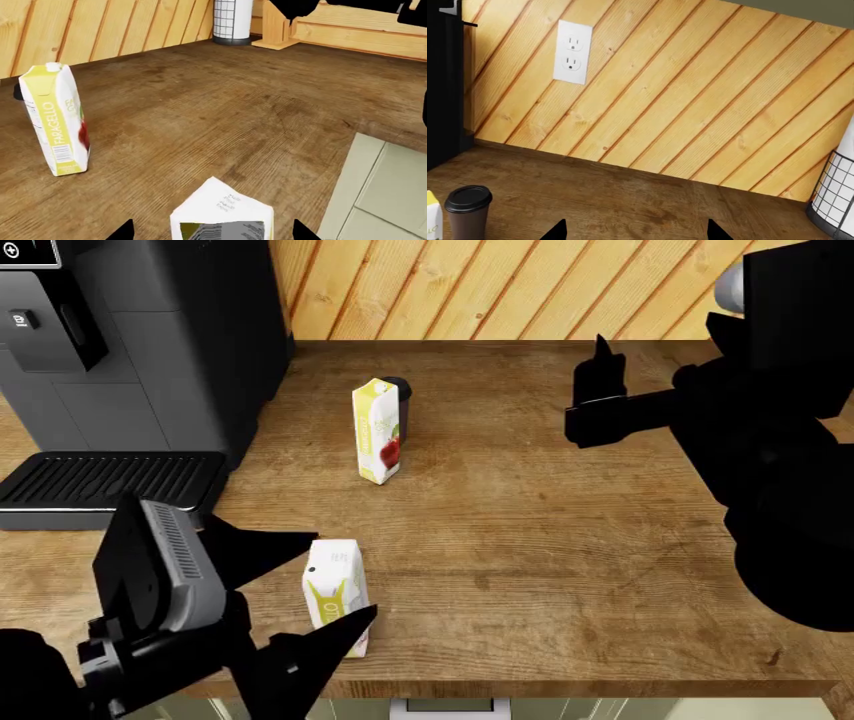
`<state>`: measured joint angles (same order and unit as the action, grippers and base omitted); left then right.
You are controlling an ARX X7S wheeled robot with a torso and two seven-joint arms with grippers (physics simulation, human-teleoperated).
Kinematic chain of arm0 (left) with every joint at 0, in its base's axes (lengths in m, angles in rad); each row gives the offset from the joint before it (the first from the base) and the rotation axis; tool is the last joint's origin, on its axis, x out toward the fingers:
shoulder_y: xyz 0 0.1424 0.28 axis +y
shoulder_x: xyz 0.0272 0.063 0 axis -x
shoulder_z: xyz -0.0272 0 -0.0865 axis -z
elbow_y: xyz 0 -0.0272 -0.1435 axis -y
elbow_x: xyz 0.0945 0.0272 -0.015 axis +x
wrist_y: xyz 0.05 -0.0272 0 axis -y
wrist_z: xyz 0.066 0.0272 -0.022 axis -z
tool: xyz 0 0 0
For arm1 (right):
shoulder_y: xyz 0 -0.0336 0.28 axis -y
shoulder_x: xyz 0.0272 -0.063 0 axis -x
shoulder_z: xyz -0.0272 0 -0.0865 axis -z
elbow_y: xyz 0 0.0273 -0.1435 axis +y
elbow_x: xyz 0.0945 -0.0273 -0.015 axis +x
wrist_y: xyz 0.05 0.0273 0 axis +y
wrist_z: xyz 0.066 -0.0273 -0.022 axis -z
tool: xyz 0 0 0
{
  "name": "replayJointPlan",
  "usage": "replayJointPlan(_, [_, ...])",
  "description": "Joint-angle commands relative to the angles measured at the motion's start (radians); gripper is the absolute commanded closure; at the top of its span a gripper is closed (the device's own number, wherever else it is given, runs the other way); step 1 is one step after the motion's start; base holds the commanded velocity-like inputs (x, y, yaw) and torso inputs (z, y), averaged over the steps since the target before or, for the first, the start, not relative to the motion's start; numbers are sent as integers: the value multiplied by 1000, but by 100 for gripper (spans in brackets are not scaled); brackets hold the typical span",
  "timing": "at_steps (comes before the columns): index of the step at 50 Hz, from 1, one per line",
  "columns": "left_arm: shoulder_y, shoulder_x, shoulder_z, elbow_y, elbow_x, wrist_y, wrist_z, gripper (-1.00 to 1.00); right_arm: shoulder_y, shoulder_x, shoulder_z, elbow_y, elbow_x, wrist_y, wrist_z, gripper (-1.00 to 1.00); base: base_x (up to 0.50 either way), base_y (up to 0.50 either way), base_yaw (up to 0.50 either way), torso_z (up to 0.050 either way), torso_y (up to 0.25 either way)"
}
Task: Move the drinks to the dining counter.
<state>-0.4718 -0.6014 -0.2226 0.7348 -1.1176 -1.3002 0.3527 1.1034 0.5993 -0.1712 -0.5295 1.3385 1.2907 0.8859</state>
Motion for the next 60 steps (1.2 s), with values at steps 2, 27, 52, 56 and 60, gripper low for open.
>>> replayJointPlan(2, [-6, -3, 85, -32, 67, 50, 45, -100, -6, 9, -6, 3, -5, -11, -5, -100, 0, 0, 0, 0, 0])
replayJointPlan(27, [33, -14, 51, -5, 55, 89, 10, 100, -13, 21, -10, -4, 12, -24, 8, -100, 0, 0, 0, 0, 0])
replayJointPlan(52, [-170, 57, -225, 30, -279, 0, -483, 100, -13, -69, -175, 67, -130, -90, -140, -100, 0, 0, 0, 0, 0])
replayJointPlan(56, [-169, 46, -240, 34, -302, 4, -498, 100, -28, -85, -210, 75, -155, -108, -171, -100, 0, 0, 0, 0, 3])
replayJointPlan(60, [-180, 39, -255, 39, -356, 8, -539, 100, -37, -95, -231, 77, -164, -114, -182, -100, 0, 0, 0, 0, 0])
